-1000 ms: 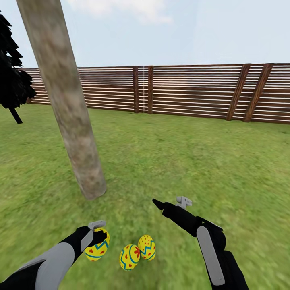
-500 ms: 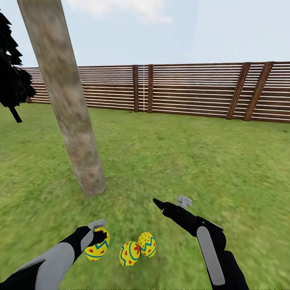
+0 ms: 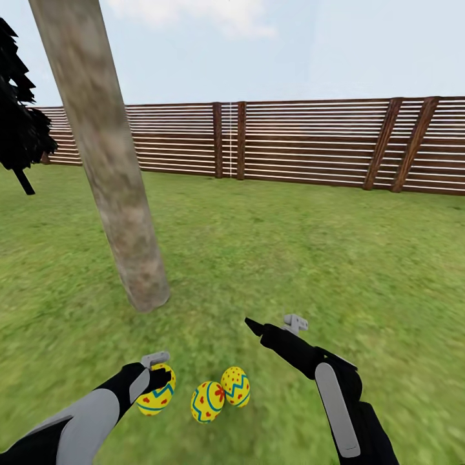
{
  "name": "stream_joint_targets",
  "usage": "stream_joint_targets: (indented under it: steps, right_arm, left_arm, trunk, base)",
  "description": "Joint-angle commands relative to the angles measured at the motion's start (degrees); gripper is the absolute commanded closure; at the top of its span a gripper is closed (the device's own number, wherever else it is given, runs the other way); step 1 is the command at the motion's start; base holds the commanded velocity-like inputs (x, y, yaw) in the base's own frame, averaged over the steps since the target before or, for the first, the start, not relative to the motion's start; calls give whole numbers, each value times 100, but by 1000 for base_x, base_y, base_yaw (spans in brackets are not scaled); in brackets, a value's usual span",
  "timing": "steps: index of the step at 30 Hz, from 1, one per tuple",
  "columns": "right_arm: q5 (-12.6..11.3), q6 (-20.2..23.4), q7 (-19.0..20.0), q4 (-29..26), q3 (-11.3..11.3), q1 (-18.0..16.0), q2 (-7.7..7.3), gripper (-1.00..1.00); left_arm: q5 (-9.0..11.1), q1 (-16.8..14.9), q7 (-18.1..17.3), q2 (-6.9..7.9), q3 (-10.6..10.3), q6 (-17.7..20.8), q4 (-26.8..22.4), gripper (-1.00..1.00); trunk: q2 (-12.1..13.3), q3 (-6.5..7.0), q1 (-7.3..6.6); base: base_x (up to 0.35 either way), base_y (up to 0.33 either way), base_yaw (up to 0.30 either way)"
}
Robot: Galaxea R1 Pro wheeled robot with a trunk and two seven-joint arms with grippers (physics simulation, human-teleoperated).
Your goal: Take the three Easter eggs out of the wicker basket on the lawn in the garden, then place them on the lawn next to a single tree (choose any tree) so that all three eggs are next to the same tree and none are left in the basket.
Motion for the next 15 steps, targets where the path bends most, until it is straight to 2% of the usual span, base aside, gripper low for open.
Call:
stream_joint_targets:
  steps: [1,15]
  right_arm:
    - [13,27,23,-4,-8,-3,3,-100]
    - [9,27,23,-2,-10,-3,-14,-100]
  left_arm:
    - [-59,-2,0,-3,45,-10,-9,100]
    - [-68,-2,9,5,20,-318,-9,100]
  trunk:
    - [-44,-24,21]
    - [-605,-275,329]
  base:
    - [0,0,0]
    - [0,0,0]
